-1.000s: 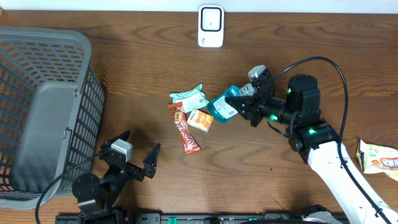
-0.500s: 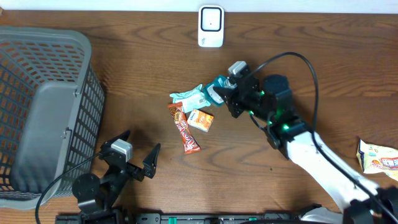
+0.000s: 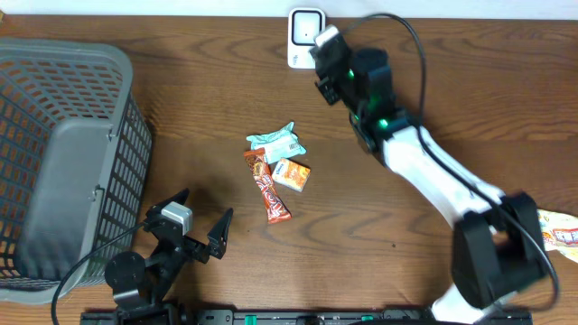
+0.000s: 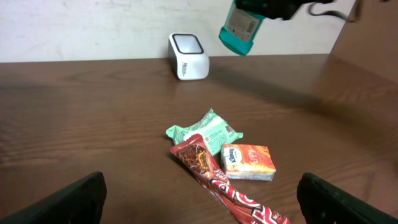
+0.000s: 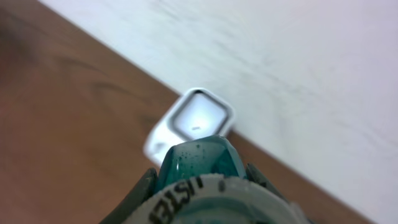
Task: Scan the item barcode
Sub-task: 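Hold the bottle in front of the white scanner with the right gripper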
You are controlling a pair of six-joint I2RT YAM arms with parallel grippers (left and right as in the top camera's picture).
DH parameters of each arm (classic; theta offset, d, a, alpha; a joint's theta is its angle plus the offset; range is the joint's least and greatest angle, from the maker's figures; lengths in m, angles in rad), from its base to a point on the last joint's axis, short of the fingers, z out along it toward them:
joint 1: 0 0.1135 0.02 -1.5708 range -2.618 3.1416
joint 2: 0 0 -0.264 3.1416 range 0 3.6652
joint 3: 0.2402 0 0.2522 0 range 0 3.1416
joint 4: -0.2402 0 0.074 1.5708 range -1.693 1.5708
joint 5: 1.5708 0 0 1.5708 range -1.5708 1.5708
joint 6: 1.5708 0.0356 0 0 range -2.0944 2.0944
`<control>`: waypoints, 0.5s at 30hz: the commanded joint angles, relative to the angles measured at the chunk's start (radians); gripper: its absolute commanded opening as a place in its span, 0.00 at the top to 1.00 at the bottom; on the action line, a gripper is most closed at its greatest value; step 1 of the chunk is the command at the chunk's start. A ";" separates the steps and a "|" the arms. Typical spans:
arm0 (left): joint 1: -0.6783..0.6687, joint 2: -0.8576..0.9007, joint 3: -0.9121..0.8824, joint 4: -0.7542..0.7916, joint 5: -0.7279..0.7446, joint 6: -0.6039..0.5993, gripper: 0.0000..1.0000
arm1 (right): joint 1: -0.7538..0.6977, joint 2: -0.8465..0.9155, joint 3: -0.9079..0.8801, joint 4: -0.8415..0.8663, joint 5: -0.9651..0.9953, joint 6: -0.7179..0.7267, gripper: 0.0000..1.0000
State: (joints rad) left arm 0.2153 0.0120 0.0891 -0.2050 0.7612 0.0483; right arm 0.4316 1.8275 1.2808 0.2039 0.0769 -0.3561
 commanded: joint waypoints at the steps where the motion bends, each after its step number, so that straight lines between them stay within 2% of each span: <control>1: 0.002 -0.001 -0.016 -0.023 0.013 -0.005 0.02 | 0.009 0.125 0.169 0.013 0.190 -0.129 0.76; 12: 0.002 -0.001 -0.016 -0.023 0.013 -0.005 0.02 | 0.062 0.507 0.678 0.009 0.364 -0.279 0.77; 15: 0.002 -0.001 -0.016 -0.023 0.013 -0.005 0.02 | 0.084 0.603 0.787 0.004 0.422 -0.362 0.76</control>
State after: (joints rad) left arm 0.2153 0.0124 0.0891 -0.2050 0.7612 0.0483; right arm 0.4812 2.3722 1.9499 0.1978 0.4023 -0.6018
